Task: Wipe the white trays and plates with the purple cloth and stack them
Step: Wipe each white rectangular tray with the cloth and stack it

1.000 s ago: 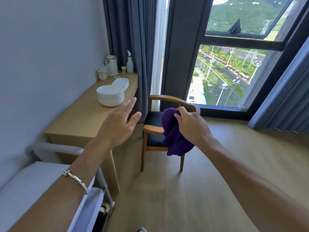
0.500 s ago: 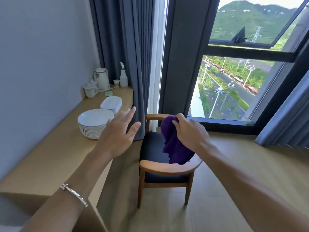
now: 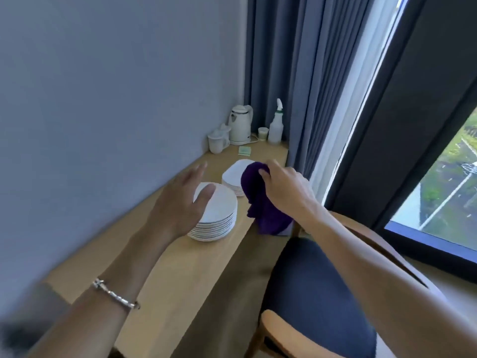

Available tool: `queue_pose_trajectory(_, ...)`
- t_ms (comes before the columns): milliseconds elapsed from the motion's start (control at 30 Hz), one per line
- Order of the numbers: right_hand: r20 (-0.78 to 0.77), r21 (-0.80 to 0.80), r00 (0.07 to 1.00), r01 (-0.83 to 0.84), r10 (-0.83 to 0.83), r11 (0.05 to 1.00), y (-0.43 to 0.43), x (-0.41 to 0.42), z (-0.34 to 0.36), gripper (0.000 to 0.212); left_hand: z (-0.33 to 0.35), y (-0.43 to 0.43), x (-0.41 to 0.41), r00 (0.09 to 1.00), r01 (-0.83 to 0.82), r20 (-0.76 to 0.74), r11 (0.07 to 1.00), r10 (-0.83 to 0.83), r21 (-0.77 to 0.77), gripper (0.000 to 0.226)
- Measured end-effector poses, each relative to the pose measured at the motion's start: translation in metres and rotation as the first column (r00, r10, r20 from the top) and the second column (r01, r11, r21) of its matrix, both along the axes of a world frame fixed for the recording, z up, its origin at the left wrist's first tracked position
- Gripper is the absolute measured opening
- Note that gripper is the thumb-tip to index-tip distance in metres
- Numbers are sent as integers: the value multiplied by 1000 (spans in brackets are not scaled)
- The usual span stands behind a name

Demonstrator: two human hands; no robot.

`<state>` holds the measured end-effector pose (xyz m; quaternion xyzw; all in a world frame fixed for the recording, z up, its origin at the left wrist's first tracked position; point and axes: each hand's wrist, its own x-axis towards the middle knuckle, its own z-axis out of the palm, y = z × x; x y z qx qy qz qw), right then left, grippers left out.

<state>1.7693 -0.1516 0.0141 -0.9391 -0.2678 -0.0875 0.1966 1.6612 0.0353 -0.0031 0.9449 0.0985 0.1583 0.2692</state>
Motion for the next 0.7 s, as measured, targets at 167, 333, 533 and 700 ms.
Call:
queue_pose_trajectory(167,-59,-3,979,-194,193,981,88,55,-10,32,-3,63,20,983,-181,-45,983,180,-9,56)
queue_pose_trajectory(333,-81,54,944,-316,319,947,170,91,-16,31,-8,126,40,962,-271,-37,962,270,-29,60)
queue_pose_trajectory(533,-110,74,919,-373,379,925,239,126,-12,32,-8,176,70,941,-330,-78,944,329,1,58)
queue_pose_trajectory(700,-127,17,895,-429,428,903,275,136,-10,34,-14,196,78,933,-354,-73,935,351,-33,58)
